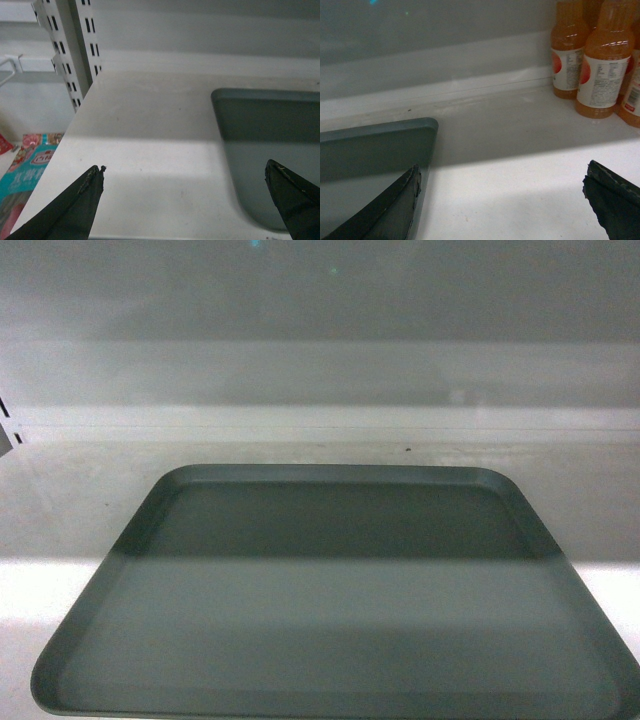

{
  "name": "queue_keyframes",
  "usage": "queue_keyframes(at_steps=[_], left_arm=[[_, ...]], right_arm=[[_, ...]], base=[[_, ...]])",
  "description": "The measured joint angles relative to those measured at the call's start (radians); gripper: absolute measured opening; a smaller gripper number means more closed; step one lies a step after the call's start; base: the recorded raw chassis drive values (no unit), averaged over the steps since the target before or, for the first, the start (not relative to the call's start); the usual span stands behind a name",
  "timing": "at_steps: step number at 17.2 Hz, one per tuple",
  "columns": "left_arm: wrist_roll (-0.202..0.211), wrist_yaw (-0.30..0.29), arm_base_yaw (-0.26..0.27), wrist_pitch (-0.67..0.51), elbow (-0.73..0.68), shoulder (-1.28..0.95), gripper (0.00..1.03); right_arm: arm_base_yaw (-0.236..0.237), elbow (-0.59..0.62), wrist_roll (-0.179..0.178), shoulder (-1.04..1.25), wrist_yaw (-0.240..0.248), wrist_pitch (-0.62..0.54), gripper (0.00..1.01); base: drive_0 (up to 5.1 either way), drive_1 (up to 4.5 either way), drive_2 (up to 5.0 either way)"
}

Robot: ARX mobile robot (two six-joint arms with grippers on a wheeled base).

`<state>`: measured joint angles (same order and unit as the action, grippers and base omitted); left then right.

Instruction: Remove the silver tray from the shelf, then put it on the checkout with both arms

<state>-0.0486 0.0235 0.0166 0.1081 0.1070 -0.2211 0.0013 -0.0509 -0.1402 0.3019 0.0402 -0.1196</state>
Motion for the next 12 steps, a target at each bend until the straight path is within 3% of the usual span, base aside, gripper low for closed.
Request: queue_keyframes(at_steps=[1, 4, 8, 12], left_arm=[[0.000, -0.013, 0.007, -0.057, 0.006, -0.041, 0.98], [-0.004, -0.061, -0.002, -0.253, 0.017, -0.247, 0.98], [-0.019, -0.087, -0.033, -0.559, 0.029, -0.595, 0.98], [-0.022, -0.092, -0.056, -0.810, 0.085, -0.946, 0.98]], right_arm=[[-0.018, 0.000, -0.001, 0.086, -0.033, -0.077, 0.98], [-0.006, -0.018, 0.009, 0.378, -0.085, -0.340, 0.98], [0.063, -0.072, 0.059, 0.716, -0.089, -0.612, 0.98], [0.140, -0.127, 0.087, 0.988, -0.067, -0.784, 0.98]], base=[[0.0, 0.00, 0.0], [0.0, 0.00, 0.0], [0.0, 0.00, 0.0], [0.0, 0.00, 0.0]])
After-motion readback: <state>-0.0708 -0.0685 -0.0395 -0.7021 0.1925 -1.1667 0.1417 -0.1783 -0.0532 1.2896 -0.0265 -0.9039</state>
